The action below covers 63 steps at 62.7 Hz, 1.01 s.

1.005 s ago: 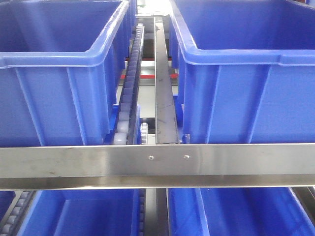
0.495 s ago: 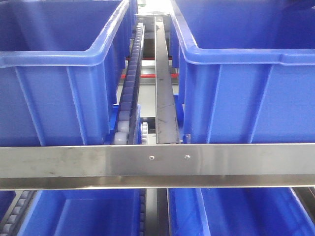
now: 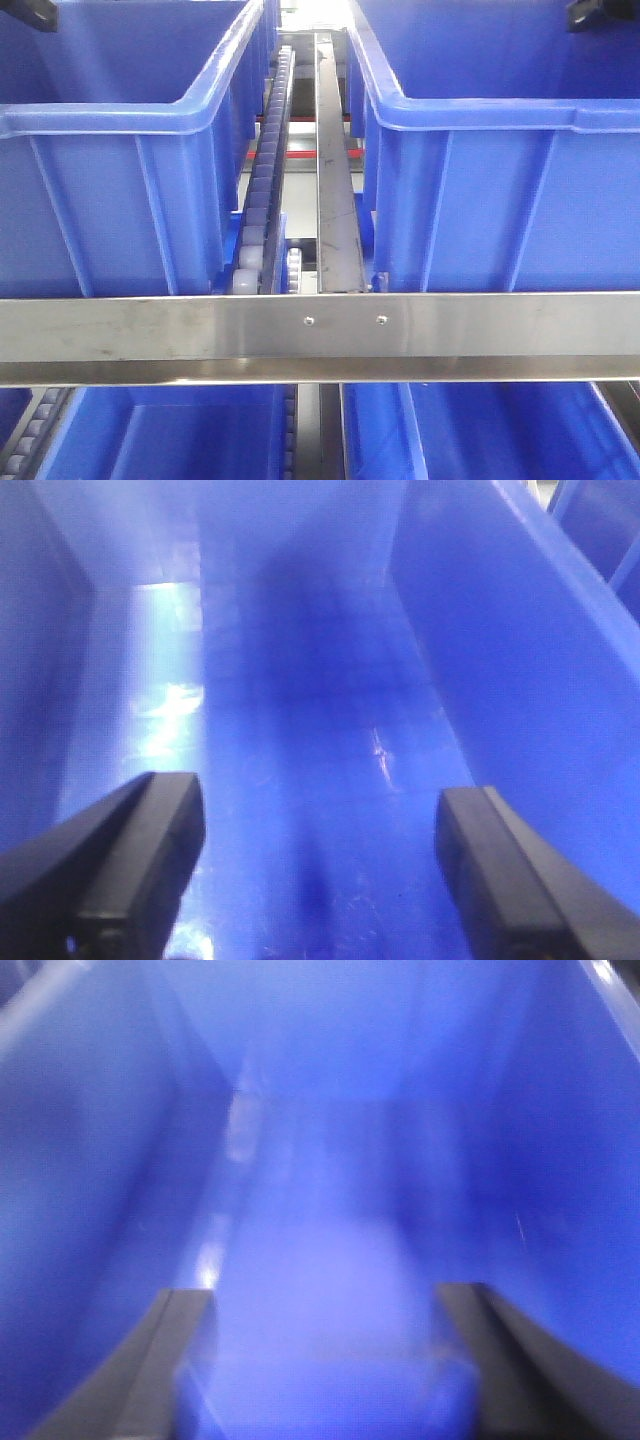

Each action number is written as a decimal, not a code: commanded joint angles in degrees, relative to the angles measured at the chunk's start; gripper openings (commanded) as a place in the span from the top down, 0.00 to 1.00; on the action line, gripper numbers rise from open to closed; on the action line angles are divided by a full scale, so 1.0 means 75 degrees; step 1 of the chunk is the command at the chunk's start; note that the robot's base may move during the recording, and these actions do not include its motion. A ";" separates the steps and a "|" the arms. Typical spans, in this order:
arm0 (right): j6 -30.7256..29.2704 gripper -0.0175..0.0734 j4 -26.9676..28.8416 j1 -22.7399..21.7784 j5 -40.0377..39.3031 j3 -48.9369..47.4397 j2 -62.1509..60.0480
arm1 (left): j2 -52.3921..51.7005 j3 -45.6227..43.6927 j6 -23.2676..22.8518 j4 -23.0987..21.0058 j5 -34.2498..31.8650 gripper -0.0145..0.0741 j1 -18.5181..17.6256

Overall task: Pick and sort blue part to right shelf
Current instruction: 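Lower both blocks into the bins and open both grippers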

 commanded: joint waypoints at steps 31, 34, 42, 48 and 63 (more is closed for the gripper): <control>-0.0071 0.20 0.0030 -0.0067 -0.0109 -0.0285 -0.0867 | -0.0629 -0.0283 -0.0055 0.0033 -0.0394 0.47 0.0206; -0.0071 0.30 0.0030 -0.0067 -0.0060 -0.0285 -0.0989 | -0.0739 -0.0283 -0.0055 0.0033 -0.0345 0.55 0.0314; -0.0071 0.67 0.0030 -0.0067 -0.0002 -0.0285 -0.1204 | -0.1048 -0.0283 -0.0055 -0.0041 -0.0143 0.70 0.0554; -0.0071 0.74 0.0030 -0.0067 -0.0091 -0.0285 -0.1249 | -0.1279 -0.0283 -0.0055 -0.0102 0.0092 0.70 0.0739; -0.0071 0.75 0.0018 -0.0067 0.0536 -0.0154 -0.1621 | -0.2065 -0.0142 -0.0055 -0.0297 0.0147 0.70 0.1373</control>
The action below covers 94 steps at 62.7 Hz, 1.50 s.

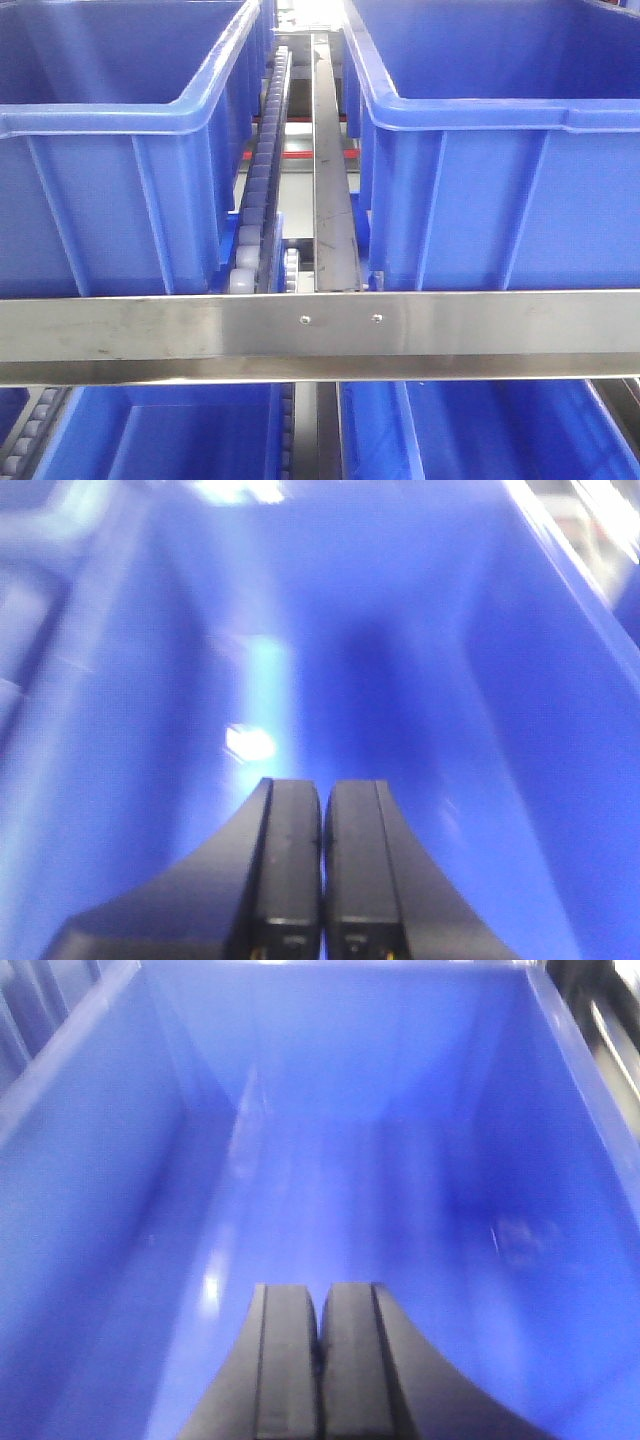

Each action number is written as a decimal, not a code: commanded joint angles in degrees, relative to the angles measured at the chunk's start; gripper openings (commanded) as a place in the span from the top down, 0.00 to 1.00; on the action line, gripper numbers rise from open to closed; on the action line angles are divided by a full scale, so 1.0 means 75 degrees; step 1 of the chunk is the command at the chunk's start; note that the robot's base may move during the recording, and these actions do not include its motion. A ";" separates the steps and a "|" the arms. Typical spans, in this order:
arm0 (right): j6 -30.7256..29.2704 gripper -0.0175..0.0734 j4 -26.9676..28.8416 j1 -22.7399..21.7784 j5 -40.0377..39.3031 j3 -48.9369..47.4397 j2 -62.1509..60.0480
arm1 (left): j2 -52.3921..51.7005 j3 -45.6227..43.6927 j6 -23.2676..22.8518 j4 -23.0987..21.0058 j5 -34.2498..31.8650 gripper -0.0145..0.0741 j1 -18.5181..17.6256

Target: Pick and sort blue part to right shelf

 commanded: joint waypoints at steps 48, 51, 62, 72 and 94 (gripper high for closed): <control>-0.0071 0.75 -0.0601 -0.0558 -0.1559 0.3516 -0.4538 | -0.5714 0.4096 -0.0097 -0.0156 -0.0792 0.70 0.0302; -0.0071 0.75 -0.0601 -0.0558 -0.1538 0.3629 -0.4796 | -0.5999 0.4186 -0.0055 -0.0156 -0.0722 0.70 0.0302; -0.0071 0.75 -0.0601 -0.0558 -0.1548 0.3749 -0.5265 | -0.6436 0.4224 -0.0055 -0.0156 -0.0722 0.70 0.0302; -0.0071 0.75 -0.0601 -0.0558 -0.1541 0.3749 -0.5265 | -0.6436 0.4240 -0.0055 -0.0156 -0.0722 0.70 0.0302; -0.0071 0.75 -0.0601 -0.0498 -0.1551 0.3858 -0.5561 | -0.6436 0.4240 -0.0055 -0.0156 -0.0722 0.70 0.0302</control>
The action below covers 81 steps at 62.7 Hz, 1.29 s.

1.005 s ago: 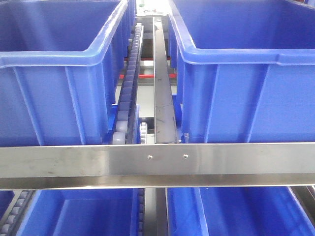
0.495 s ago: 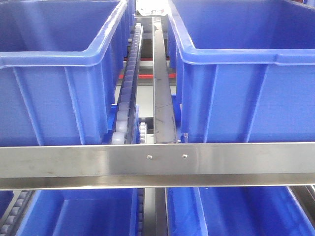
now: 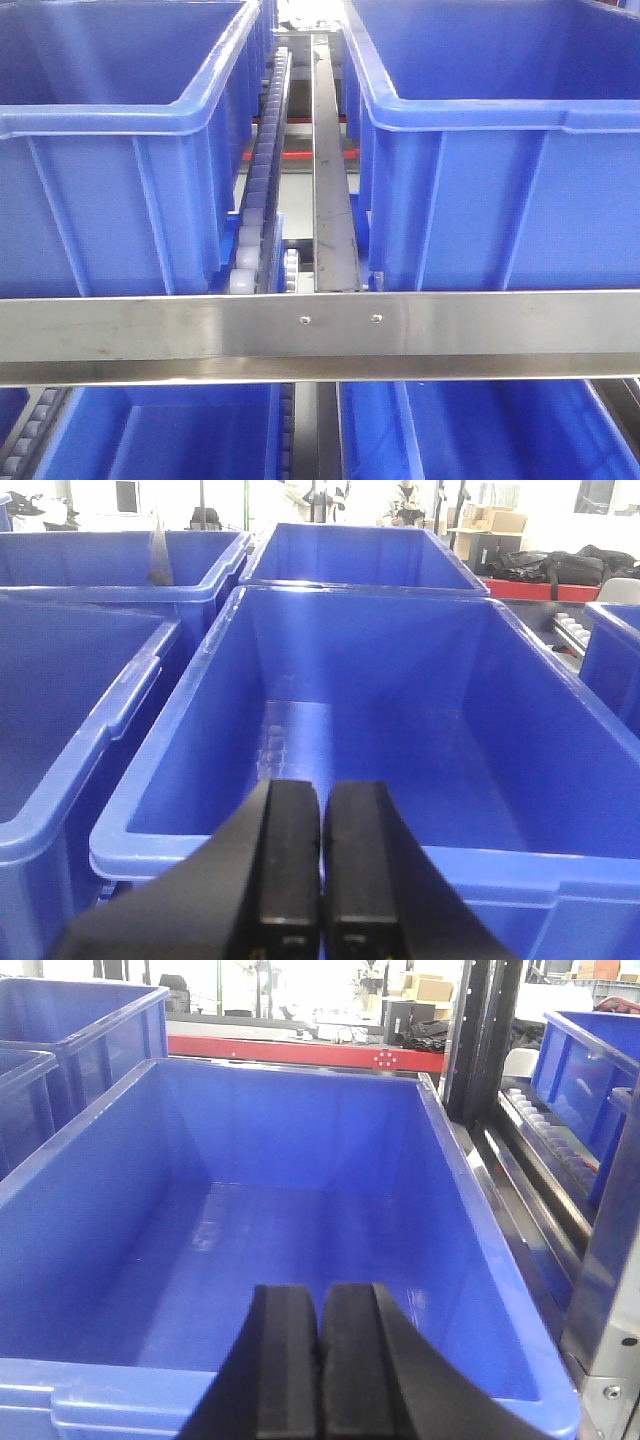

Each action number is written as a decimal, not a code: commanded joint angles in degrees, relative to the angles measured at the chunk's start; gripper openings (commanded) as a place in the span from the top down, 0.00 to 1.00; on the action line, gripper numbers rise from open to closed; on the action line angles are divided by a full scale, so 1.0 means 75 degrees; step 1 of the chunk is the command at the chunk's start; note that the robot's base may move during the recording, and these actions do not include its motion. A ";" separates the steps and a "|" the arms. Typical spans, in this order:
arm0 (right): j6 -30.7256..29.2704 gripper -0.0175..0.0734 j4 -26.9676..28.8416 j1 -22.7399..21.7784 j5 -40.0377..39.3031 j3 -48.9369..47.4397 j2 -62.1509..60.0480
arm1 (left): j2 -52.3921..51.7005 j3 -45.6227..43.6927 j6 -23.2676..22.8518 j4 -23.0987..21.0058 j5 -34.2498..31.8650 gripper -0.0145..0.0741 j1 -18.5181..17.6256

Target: Pick and sort blue part to right shelf

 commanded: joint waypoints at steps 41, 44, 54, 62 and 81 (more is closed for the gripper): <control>0.0077 0.75 -0.0073 0.0042 0.0394 0.2125 -0.4098 | 0.0052 -0.0230 -0.0042 0.0008 -0.0649 0.70 -0.0027; 0.0245 0.75 -0.0073 0.0042 0.0419 0.2125 -0.4098 | 0.0052 -0.0230 -0.0042 0.0008 -0.0649 0.70 -0.0027; 0.0949 0.75 -0.0080 0.0042 0.0373 0.2125 -0.4098 | 0.0069 -0.0230 -0.0042 0.0008 -0.0649 0.70 -0.0027; 0.0942 0.75 -0.0119 0.0042 0.0373 0.2125 -0.4098 | 0.0069 -0.0230 -0.0042 0.0008 -0.0649 0.70 -0.0027; 0.0942 0.75 -0.0130 0.0042 0.0380 0.2125 -0.4098 | 0.0069 -0.0230 -0.0042 0.0008 -0.0649 0.70 -0.0027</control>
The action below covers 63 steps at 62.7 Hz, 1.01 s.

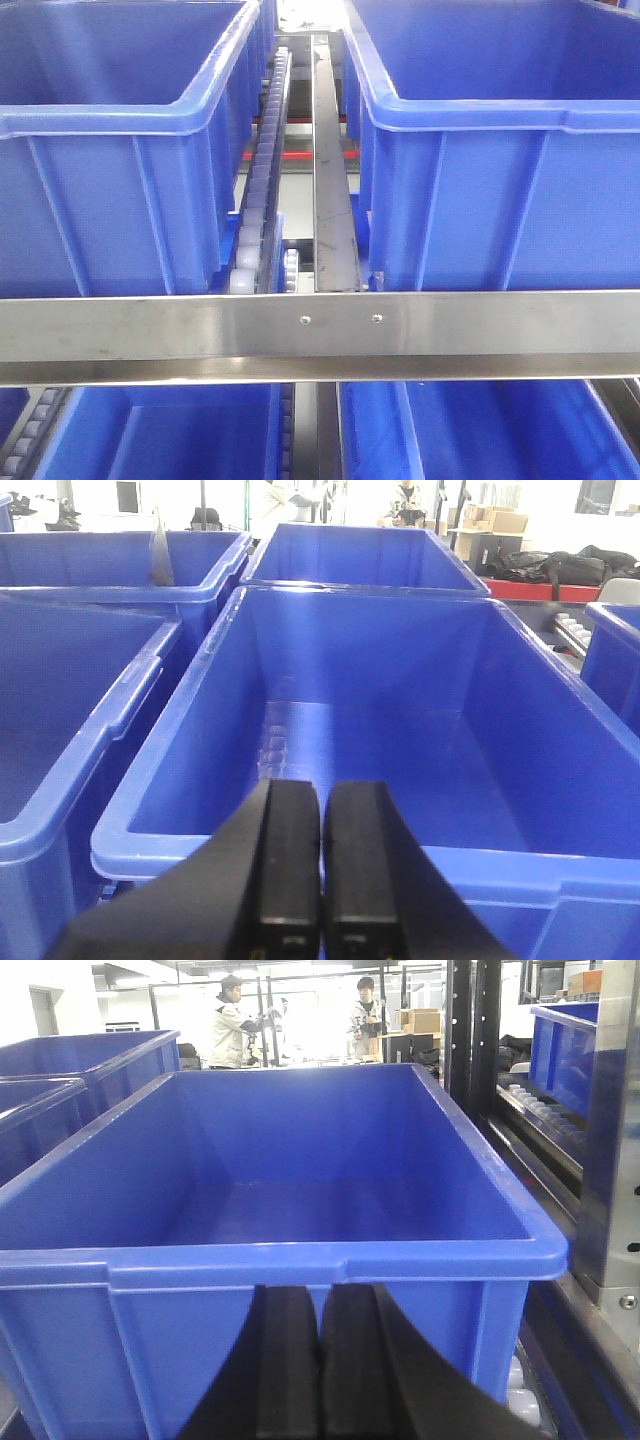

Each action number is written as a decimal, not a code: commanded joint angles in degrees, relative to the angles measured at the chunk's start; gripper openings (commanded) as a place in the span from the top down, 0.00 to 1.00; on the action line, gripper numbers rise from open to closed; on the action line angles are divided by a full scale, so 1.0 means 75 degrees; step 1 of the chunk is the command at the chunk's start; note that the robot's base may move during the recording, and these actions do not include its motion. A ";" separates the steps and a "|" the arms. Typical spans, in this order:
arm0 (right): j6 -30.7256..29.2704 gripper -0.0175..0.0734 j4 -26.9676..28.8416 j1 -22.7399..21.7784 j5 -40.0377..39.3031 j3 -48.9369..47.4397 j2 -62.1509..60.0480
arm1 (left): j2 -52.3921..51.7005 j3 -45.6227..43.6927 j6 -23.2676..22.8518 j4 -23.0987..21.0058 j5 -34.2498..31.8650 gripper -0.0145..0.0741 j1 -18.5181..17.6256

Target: Pick and sort blue part to right shelf

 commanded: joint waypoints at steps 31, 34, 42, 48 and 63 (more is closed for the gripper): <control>0.0007 0.75 -0.0071 0.0007 -0.0594 -0.0160 -0.0169 | -0.0121 0.0430 -0.0042 0.0098 -0.0952 0.70 -0.0027; 0.0007 0.75 -0.0071 0.0007 -0.0594 -0.0160 -0.0169 | -0.0370 0.0716 -0.0042 0.0155 -0.0952 0.70 -0.0027; 0.0007 0.75 -0.0071 0.0007 -0.0594 -0.0160 -0.0169 | -0.1287 0.1474 -0.0042 0.0189 -0.0952 0.70 -0.0027; 0.0007 0.75 -0.0071 0.0007 -0.0594 -0.0160 -0.0169 | -0.1945 0.2077 -0.0042 -0.0096 -0.0952 0.70 -0.0027; 0.0007 0.75 -0.0071 0.0007 -0.0594 -0.0160 -0.0169 | -0.2185 0.2440 0.0384 -0.0384 -0.0826 0.70 -0.0208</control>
